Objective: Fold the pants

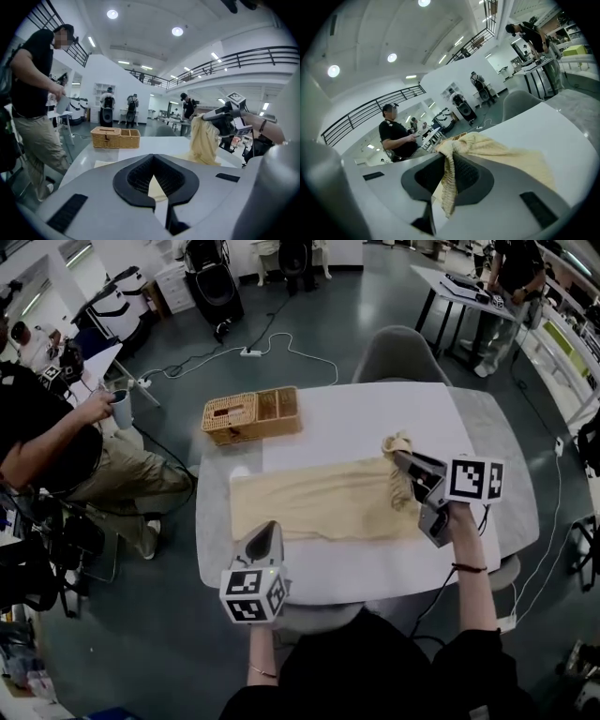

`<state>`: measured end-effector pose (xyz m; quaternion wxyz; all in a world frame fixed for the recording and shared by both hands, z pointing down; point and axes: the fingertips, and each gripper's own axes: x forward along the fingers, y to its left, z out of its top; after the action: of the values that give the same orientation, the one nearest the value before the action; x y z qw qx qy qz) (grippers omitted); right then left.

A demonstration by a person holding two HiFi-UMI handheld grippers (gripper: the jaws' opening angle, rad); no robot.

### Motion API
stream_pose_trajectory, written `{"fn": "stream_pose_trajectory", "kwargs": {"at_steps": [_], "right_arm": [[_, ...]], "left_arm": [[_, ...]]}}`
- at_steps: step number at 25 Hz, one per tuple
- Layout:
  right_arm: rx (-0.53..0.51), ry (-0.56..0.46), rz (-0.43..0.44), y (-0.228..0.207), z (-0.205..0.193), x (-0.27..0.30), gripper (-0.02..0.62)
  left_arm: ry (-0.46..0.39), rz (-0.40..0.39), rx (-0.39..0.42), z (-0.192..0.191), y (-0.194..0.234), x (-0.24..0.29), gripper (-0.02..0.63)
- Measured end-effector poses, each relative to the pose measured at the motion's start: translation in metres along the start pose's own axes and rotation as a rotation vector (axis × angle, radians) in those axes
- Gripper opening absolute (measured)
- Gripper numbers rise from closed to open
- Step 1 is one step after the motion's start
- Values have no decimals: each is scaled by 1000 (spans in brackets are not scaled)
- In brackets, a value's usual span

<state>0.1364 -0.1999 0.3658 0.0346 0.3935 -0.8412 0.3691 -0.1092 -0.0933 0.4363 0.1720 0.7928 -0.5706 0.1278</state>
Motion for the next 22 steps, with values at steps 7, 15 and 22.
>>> {"fn": "stream_pose_trajectory", "kwargs": {"at_steps": [7,15,22], "right_arm": [[-1,28,97,30,-12,48,55],[6,70,141,46,-15,59,55],[6,85,185,109,-27,119,54]], "left_arm": [[-3,58,-25,-6,36,-3,8],[-11,122,-30,-7,40,-14,8],[11,124,-41,-11,108,-32,8]]}}
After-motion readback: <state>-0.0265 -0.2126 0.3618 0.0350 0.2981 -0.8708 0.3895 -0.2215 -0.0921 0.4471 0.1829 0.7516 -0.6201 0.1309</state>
